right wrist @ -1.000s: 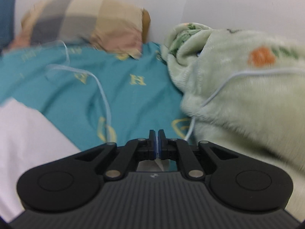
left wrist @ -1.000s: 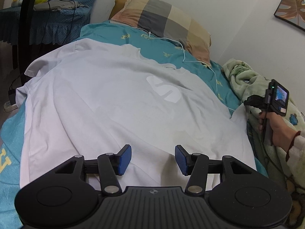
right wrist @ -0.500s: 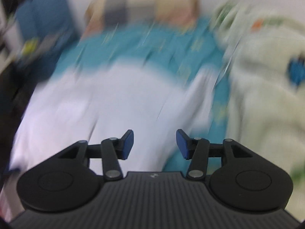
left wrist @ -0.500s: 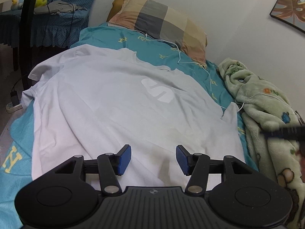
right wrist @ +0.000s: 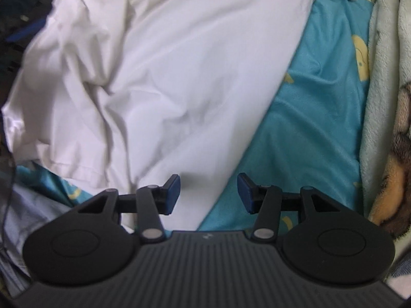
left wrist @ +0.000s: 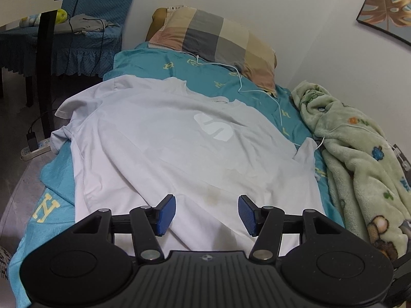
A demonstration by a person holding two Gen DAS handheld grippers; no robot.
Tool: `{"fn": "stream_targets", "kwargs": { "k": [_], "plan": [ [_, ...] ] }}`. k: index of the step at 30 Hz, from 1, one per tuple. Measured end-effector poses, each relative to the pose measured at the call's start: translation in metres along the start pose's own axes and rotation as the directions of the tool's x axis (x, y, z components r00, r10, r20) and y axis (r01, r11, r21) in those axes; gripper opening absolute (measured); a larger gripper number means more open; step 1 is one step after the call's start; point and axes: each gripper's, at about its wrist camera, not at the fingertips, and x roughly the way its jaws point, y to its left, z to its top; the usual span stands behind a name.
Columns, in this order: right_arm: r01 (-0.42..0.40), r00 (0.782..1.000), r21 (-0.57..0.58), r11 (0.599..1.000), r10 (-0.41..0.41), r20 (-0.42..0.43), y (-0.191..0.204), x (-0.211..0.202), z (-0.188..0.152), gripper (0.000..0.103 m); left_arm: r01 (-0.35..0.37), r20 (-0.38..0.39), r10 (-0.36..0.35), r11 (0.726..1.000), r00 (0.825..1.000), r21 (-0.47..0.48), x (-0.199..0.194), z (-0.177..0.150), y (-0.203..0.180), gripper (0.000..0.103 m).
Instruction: Fold clothes
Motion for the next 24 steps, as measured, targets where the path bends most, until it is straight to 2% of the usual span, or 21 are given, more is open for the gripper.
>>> {"fn": "stream_targets", "kwargs": {
  "k": [4,7,8,9,10,17,21,24],
  "plan": [
    [-0.003,0.995,-0.054,0.999,-0.002,-0.105,0.013,0.016,0.004,0.05,0.021,0.005,-0.021,0.999,1.0,-0.033,0.0,0.004,0.009,0.057],
    [-0.012,0.99,-0.133,0.991,-0.007,-0.142,0.03,0.021,0.003,0.047,0.027,0.014,-0.027,0.998,1.0,-0.048,-0.001,0.007,0.016,0.057],
    [-0.001,0.989,-0.169,0.986,-0.024,-0.144,0.037,0.021,0.002,0.041,0.03,0.017,-0.029,0.998,0.999,-0.057,-0.001,0.008,0.019,0.057],
    [0.01,0.989,-0.205,0.979,-0.041,-0.145,0.044,0.02,0.001,0.016,0.037,0.019,-0.035,0.997,0.999,-0.071,-0.001,0.008,0.022,0.057],
    [0.013,0.987,-0.217,0.976,-0.047,-0.153,0.047,0.019,0.0,0.004,0.044,0.021,-0.042,0.995,0.999,-0.086,-0.001,0.01,0.025,0.057],
    [0.049,0.982,-0.312,0.949,-0.103,-0.157,0.05,-0.024,-0.01,0.003,0.089,0.05,-0.081,0.982,0.995,-0.169,-0.012,0.017,0.045,0.057],
    [0.101,0.972,-0.32,0.942,-0.162,-0.169,0.026,-0.043,-0.019,0.003,0.109,0.051,-0.1,0.969,0.994,-0.221,-0.02,0.02,0.057,0.057],
    [0.151,0.958,-0.312,0.938,-0.217,-0.187,-0.004,-0.041,-0.033,0.003,0.068,0.027,-0.064,0.974,0.998,-0.218,-0.027,0.019,0.065,0.059]
  ]
}}
